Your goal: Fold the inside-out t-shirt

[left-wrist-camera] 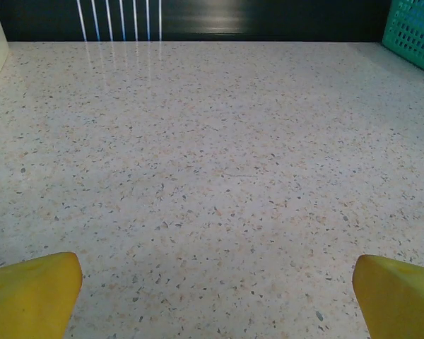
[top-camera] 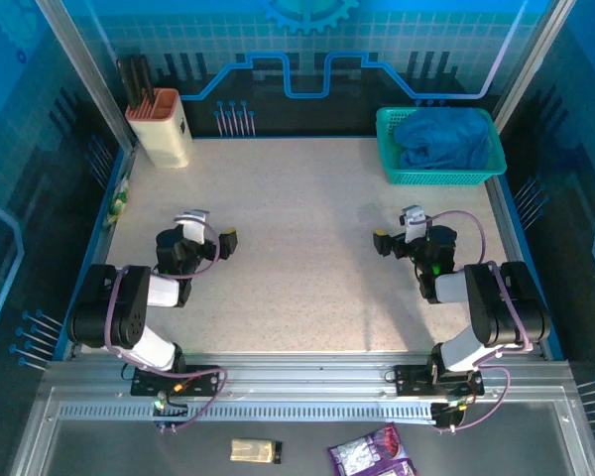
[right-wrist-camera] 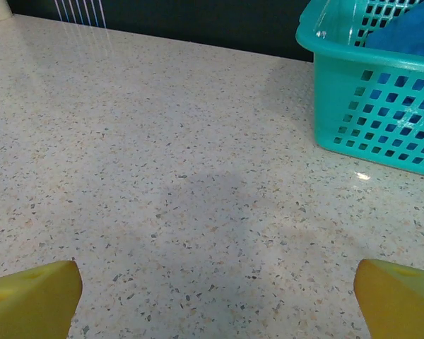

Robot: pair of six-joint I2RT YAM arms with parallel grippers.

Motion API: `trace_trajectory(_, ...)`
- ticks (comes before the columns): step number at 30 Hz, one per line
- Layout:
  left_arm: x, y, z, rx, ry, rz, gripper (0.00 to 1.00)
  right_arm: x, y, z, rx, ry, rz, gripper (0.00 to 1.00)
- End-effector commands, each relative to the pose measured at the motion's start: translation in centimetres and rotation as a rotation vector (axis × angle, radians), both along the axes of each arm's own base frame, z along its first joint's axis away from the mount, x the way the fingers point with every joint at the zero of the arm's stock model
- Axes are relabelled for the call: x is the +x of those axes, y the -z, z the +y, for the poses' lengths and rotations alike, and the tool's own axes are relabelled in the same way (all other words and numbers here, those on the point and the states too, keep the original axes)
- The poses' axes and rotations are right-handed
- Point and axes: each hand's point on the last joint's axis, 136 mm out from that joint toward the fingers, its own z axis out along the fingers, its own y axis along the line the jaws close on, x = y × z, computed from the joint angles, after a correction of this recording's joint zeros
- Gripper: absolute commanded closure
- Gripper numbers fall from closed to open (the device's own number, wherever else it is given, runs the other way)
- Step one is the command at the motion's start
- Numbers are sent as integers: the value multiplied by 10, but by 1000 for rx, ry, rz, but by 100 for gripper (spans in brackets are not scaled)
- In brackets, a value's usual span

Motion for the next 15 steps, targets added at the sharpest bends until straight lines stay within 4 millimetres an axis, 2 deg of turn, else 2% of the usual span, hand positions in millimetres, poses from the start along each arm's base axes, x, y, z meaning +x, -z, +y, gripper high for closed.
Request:
trace_trajectory(1,5,-9,-2,-2,24,-25,1,4,-10,-1,12,-10,-25,0)
trace_trajectory(15,11,-7,7,-3,-30,-1,1,4,-10,-1,13,-9,-26,0)
